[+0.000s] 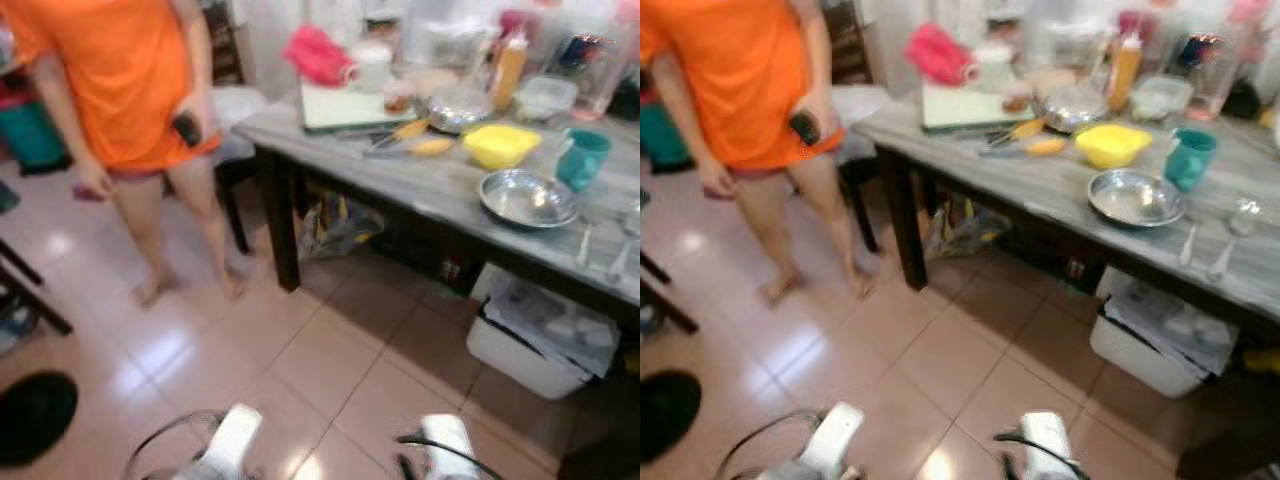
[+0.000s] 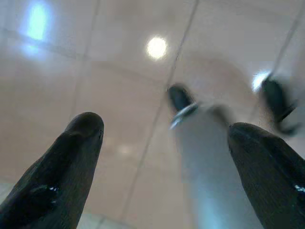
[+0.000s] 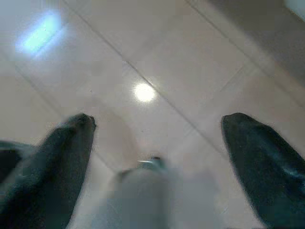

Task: Setting the table

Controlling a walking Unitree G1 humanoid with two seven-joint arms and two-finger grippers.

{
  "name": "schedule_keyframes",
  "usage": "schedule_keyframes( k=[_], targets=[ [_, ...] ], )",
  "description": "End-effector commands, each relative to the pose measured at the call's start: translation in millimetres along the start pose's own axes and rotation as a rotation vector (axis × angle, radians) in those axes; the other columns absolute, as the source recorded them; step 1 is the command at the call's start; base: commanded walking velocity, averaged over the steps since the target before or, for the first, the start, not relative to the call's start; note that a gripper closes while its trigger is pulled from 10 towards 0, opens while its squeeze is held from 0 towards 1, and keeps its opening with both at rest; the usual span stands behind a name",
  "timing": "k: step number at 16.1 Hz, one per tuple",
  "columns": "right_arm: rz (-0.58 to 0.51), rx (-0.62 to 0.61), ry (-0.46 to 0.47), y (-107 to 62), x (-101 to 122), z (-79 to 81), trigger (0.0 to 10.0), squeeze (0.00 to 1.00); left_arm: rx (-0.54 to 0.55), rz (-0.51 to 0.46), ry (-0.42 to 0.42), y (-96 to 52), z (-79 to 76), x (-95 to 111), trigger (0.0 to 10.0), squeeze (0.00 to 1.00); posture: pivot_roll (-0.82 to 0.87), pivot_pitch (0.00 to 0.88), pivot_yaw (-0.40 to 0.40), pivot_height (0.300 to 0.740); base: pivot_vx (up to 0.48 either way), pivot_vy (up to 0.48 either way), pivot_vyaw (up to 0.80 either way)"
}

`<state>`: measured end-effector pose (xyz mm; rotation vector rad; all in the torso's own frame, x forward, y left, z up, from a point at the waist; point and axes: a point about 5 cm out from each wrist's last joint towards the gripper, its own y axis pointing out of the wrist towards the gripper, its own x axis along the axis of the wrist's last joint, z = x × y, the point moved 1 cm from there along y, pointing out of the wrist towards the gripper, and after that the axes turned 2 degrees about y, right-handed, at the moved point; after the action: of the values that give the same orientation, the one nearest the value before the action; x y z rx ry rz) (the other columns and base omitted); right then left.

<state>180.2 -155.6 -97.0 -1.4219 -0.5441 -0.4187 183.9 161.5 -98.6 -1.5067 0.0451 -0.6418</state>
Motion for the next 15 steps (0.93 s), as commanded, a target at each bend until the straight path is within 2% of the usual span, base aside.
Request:
schedule_keyframes(
  k=[1,3,5,8,9,10,13,14,15],
  targets=[
    [0.024,0.009,-0.027,-1.3,-6.3,-0.8,10.0,0.0,0.0,-0.025,0.031,0.0,-1.6,11.4,10.0,0.0,-0.2,0.0,0.069,0.74,0.0,0.0,0.79],
    [0.017,-0.003,0.004,-0.5,-2.0,-3.0,10.0,0.0,0.024,-0.032,-0.048,-0.3,0.6,17.2,10.0,0.0,-0.19,0.0,0.066,0.74,0.0,0.0,0.8],
    [0.018,0.013,-0.034,-0.7,-1.7,-3.4,10.0,0.0,0.03,-0.05,-0.045,-0.5,-1.1,26.3,10.0,0.0,-0.17,0.0,0.046,0.74,0.0,0.0,0.79],
    [0.017,0.023,-0.074,0.5,4.4,-5.0,10.0,0.0,0.036,-0.064,-0.085,-0.8,-1.7,32.5,10.0,0.0,-0.13,0.0,0.007,0.74,0.0,0.0,0.79],
    [0.016,0.028,-0.125,0.9,6.7,-4.7,10.0,0.0,0.033,-0.056,-0.108,-0.6,-1.8,30.0,10.0,0.0,-0.11,0.0,-0.004,0.74,0.0,0.0,0.79],
    [0.008,0.03,-0.152,2.0,10.8,-2.9,10.0,0.0,0.058,-0.039,-0.167,-0.6,1.9,23.3,10.0,0.0,-0.1,0.0,-0.013,0.74,0.0,0.0,0.79],
    [0.002,0.045,-0.171,3.9,15.3,3.8,10.0,0.0,0.078,0.001,-0.249,-0.3,4.1,9.6,10.0,0.0,-0.08,0.0,-0.003,0.74,0.0,0.0,0.79],
    [0.0,0.048,-0.175,4.3,16.0,5.8,10.0,0.0,0.076,0.003,-0.261,-0.2,3.5,8.6,10.0,0.0,-0.09,0.0,0.007,0.74,0.0,0.0,0.78],
    [-0.009,0.019,-0.102,4.5,17.5,3.7,10.0,0.0,0.078,-0.002,-0.293,-0.1,2.3,11.3,10.0,0.0,-0.08,0.0,0.012,0.74,0.0,0.0,0.79]
  ],
)
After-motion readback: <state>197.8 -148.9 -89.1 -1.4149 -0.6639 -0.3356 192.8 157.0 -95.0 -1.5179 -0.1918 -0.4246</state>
